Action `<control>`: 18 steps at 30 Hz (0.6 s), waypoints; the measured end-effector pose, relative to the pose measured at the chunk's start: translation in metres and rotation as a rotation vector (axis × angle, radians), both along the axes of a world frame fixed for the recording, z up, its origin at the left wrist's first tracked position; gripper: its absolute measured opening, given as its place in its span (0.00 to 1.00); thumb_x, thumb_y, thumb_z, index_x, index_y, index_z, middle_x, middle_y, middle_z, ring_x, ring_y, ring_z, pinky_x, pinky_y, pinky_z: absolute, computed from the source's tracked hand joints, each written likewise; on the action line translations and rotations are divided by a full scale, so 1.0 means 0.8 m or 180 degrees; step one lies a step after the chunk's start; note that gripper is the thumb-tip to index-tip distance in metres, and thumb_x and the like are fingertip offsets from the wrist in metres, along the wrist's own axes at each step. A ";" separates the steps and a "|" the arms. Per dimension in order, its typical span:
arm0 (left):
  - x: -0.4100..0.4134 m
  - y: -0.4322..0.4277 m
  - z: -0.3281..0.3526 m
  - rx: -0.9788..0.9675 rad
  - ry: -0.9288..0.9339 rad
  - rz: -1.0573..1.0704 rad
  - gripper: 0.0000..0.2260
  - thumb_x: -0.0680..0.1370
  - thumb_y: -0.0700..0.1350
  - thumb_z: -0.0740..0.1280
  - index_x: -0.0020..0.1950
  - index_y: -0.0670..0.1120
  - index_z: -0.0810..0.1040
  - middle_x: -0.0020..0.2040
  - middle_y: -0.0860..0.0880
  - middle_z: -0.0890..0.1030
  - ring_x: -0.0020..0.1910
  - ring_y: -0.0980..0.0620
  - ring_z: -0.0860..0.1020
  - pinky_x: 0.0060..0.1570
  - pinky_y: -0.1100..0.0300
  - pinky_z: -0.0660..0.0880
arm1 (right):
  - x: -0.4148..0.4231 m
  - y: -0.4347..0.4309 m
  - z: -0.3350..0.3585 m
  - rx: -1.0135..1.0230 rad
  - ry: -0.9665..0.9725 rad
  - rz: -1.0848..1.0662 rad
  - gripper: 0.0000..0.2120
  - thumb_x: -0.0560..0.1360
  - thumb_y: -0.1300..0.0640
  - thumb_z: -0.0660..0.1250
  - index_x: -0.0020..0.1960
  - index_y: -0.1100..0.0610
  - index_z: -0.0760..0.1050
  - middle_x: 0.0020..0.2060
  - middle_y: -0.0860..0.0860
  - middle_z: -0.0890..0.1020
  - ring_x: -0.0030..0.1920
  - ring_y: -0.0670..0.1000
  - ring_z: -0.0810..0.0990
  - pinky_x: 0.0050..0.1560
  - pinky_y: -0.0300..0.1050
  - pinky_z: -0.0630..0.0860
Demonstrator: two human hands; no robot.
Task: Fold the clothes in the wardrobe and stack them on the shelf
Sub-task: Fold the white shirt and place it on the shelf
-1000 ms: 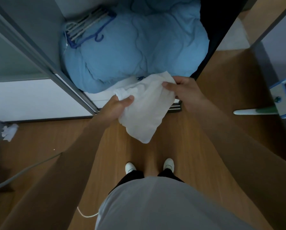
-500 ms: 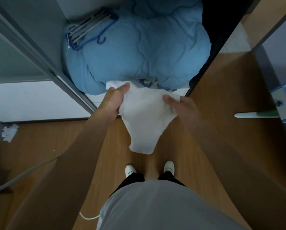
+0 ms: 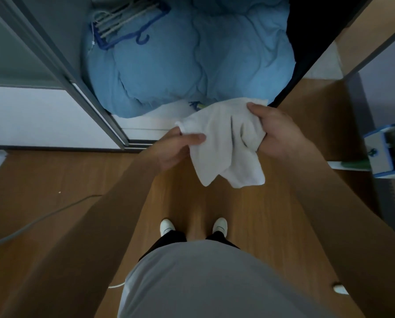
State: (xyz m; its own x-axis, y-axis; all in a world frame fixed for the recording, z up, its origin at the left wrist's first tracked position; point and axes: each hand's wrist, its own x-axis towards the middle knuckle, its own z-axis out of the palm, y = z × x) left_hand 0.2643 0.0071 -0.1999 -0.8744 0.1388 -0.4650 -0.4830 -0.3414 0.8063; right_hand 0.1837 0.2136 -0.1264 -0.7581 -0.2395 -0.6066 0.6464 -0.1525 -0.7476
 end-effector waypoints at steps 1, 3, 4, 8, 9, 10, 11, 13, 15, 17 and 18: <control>-0.003 0.004 -0.001 -0.0017 -0.0087 0.0196 0.20 0.77 0.40 0.71 0.69 0.42 0.75 0.62 0.43 0.82 0.61 0.44 0.81 0.59 0.49 0.78 | -0.001 0.002 -0.001 -0.0039 0.0065 0.0059 0.15 0.79 0.56 0.69 0.62 0.63 0.77 0.55 0.59 0.85 0.54 0.56 0.86 0.53 0.53 0.83; -0.011 0.009 0.002 -0.0019 -0.0263 0.0472 0.13 0.78 0.40 0.68 0.61 0.42 0.82 0.56 0.43 0.85 0.55 0.45 0.84 0.52 0.52 0.80 | 0.000 0.007 -0.011 0.0050 0.0383 0.0324 0.20 0.78 0.50 0.70 0.65 0.60 0.77 0.58 0.57 0.84 0.58 0.56 0.84 0.62 0.54 0.78; -0.015 0.009 0.005 0.0020 -0.0350 0.0519 0.10 0.78 0.41 0.67 0.56 0.43 0.85 0.53 0.43 0.86 0.52 0.46 0.85 0.47 0.55 0.81 | 0.003 0.010 -0.017 0.0184 0.0524 0.0492 0.21 0.77 0.47 0.71 0.65 0.58 0.78 0.58 0.55 0.84 0.59 0.55 0.83 0.62 0.53 0.78; -0.023 0.000 0.017 -0.0278 -0.0786 0.0523 0.11 0.78 0.49 0.70 0.55 0.44 0.84 0.49 0.46 0.87 0.47 0.49 0.86 0.43 0.58 0.81 | 0.031 0.002 -0.046 0.0284 0.0664 0.0941 0.08 0.76 0.56 0.73 0.54 0.55 0.82 0.49 0.51 0.87 0.52 0.49 0.86 0.48 0.43 0.82; -0.023 -0.005 0.017 -0.0603 -0.0863 0.0467 0.14 0.77 0.52 0.71 0.58 0.46 0.83 0.49 0.46 0.87 0.47 0.49 0.86 0.45 0.57 0.81 | 0.037 -0.005 -0.053 0.0468 0.0805 0.0864 0.07 0.74 0.59 0.74 0.52 0.54 0.82 0.45 0.48 0.88 0.48 0.47 0.86 0.43 0.41 0.82; -0.021 -0.010 0.018 -0.0905 -0.0886 0.0411 0.17 0.76 0.56 0.72 0.58 0.47 0.82 0.48 0.47 0.87 0.46 0.49 0.86 0.46 0.57 0.81 | 0.043 -0.013 -0.057 0.0676 0.0884 0.0727 0.08 0.73 0.61 0.75 0.51 0.54 0.82 0.41 0.47 0.87 0.44 0.46 0.86 0.40 0.40 0.81; -0.017 -0.016 0.016 -0.1081 -0.0891 0.0381 0.19 0.75 0.60 0.71 0.58 0.48 0.82 0.48 0.47 0.87 0.46 0.49 0.86 0.46 0.57 0.80 | 0.047 -0.019 -0.060 0.0798 0.0827 0.0556 0.09 0.72 0.62 0.76 0.51 0.55 0.81 0.39 0.47 0.87 0.42 0.46 0.86 0.39 0.42 0.82; -0.005 -0.033 0.009 -0.0772 -0.0904 0.0320 0.28 0.72 0.67 0.70 0.62 0.47 0.80 0.51 0.47 0.87 0.49 0.48 0.86 0.47 0.56 0.81 | 0.049 -0.029 -0.064 0.0769 0.0466 0.0181 0.15 0.70 0.63 0.76 0.56 0.59 0.80 0.43 0.52 0.86 0.45 0.51 0.86 0.43 0.49 0.84; 0.018 -0.051 0.003 -0.0231 -0.0700 0.0085 0.35 0.71 0.69 0.68 0.68 0.46 0.77 0.59 0.46 0.84 0.58 0.46 0.83 0.49 0.55 0.81 | 0.046 -0.033 -0.066 0.0693 0.0100 -0.0087 0.21 0.70 0.64 0.77 0.61 0.63 0.77 0.49 0.58 0.84 0.49 0.56 0.84 0.50 0.57 0.83; 0.037 -0.057 -0.003 0.0004 -0.0356 -0.0126 0.34 0.74 0.65 0.67 0.73 0.45 0.72 0.67 0.43 0.79 0.64 0.44 0.79 0.55 0.53 0.79 | 0.044 -0.039 -0.069 0.0740 -0.0068 -0.0169 0.18 0.70 0.65 0.76 0.59 0.63 0.77 0.49 0.59 0.83 0.49 0.57 0.84 0.52 0.57 0.83; 0.041 -0.052 -0.006 -0.0065 -0.0214 -0.0164 0.30 0.76 0.59 0.68 0.73 0.44 0.72 0.67 0.42 0.78 0.65 0.43 0.78 0.59 0.50 0.78 | 0.044 -0.043 -0.069 0.0799 -0.0133 -0.0196 0.13 0.71 0.65 0.75 0.54 0.62 0.78 0.46 0.58 0.83 0.46 0.55 0.83 0.50 0.53 0.83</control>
